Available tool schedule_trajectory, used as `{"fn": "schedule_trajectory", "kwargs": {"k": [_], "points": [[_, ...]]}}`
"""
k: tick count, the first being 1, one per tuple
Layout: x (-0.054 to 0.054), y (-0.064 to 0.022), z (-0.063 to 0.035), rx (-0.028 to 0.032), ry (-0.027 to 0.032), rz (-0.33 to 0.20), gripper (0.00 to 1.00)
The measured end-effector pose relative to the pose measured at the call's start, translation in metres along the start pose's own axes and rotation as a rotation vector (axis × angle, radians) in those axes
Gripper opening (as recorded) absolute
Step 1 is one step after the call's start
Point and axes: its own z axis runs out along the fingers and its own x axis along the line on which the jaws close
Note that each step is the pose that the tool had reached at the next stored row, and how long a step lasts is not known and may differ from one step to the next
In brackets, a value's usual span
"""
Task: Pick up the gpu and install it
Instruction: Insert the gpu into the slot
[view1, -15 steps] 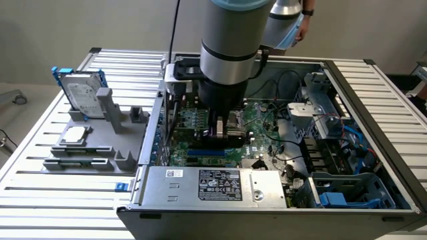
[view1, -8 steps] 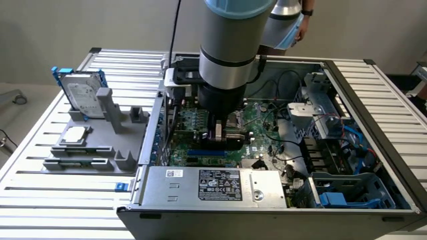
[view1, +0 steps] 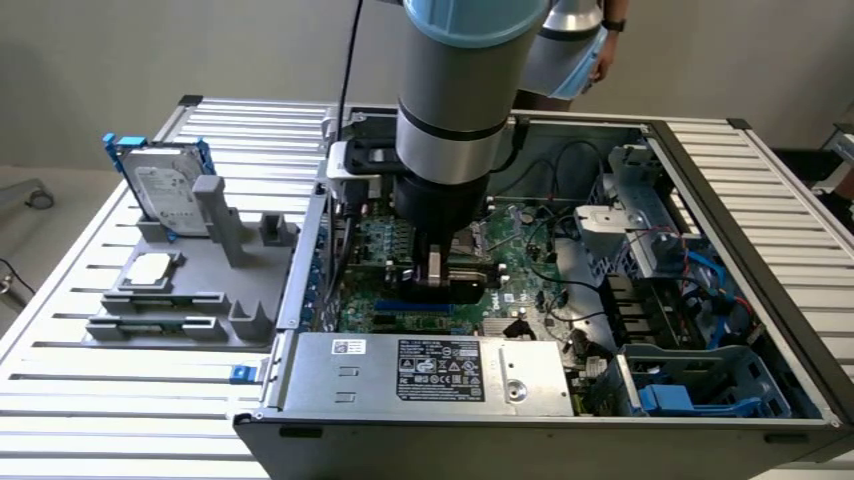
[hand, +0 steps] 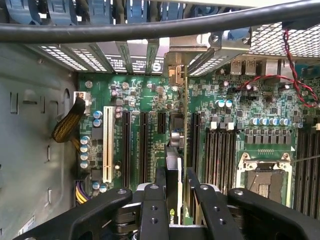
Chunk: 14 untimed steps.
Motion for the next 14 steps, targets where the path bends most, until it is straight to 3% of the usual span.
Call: {"fn": "schedule_trajectory", "kwargs": {"k": [14], "points": [[-0.0004, 0.0021, 0.005, -0.0035, -0.0002, 0.004, 0.27]]}}
